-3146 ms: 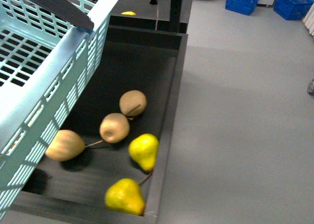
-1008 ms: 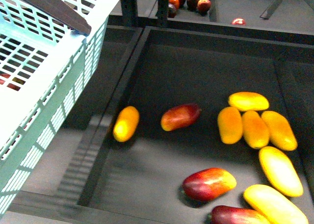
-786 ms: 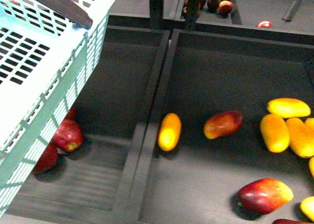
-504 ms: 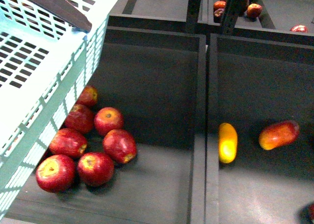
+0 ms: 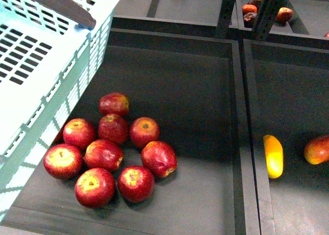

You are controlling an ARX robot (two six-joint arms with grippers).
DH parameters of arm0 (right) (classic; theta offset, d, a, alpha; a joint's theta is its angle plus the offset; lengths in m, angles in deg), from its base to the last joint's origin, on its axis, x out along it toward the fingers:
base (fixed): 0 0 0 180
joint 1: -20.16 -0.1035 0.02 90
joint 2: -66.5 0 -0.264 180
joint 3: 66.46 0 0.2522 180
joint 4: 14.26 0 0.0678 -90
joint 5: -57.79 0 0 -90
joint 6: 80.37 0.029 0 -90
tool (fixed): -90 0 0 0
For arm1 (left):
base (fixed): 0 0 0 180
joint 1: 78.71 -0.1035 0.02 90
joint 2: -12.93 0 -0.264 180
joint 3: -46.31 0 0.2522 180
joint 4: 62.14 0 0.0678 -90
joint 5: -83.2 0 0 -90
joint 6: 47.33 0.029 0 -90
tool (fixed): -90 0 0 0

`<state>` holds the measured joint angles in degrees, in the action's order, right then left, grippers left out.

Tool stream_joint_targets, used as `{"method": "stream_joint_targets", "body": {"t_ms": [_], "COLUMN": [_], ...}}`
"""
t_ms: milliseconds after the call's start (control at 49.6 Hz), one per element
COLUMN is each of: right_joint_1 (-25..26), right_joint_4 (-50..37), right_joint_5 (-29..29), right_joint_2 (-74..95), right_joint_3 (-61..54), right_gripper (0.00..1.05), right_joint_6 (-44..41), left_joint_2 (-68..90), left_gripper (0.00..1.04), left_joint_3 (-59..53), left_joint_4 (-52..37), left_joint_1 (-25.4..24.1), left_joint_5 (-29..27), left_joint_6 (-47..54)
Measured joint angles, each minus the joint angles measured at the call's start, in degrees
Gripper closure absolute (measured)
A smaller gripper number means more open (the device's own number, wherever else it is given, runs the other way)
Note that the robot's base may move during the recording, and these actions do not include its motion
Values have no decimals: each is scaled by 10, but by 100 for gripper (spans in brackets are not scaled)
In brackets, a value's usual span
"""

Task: Pick mango and avocado into basket

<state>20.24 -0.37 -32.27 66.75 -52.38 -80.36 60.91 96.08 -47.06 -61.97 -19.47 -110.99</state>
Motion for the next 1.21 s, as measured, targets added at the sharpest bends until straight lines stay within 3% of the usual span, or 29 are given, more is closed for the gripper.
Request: {"method": "stream_joint_targets", "body": {"t_ms": [141, 222, 363, 504, 907, 988, 1049, 1109, 1210], "right_joint_1": [0, 0, 0, 0, 0, -27, 26, 94, 165], "right_joint_4": [0, 0, 0, 0, 0, -38, -70, -107, -155], "right_joint_5": [0, 0, 0, 0, 0, 179, 210, 162, 103], "right_joint_2": [0, 0, 0, 0, 0, 54, 130, 216, 323], "right_joint_3": [0, 0, 0, 0, 0, 8, 27, 57, 99], "right_gripper": [8, 8, 8, 8, 8, 8, 8, 8, 8], "right_joint_6": [0, 0, 0, 0, 0, 80, 150, 182, 185], "left_joint_2": [113, 204, 329, 424, 422, 422, 422, 422, 422], "left_gripper": [99, 99, 99, 99, 99, 99, 99, 99, 99], "left_joint_3": [26, 58, 116, 163, 185, 186, 186, 186, 186], "left_joint_4": [-63, -113, -151, -153, -123, -122, -122, -122, -122], "left_joint_1": [56, 84, 138, 182, 194, 193, 193, 193, 193], "left_joint_5": [68, 110, 184, 220, 167, 167, 174, 180, 188], "left_joint_6": [391, 490, 496, 478, 466, 466, 466, 467, 467]}}
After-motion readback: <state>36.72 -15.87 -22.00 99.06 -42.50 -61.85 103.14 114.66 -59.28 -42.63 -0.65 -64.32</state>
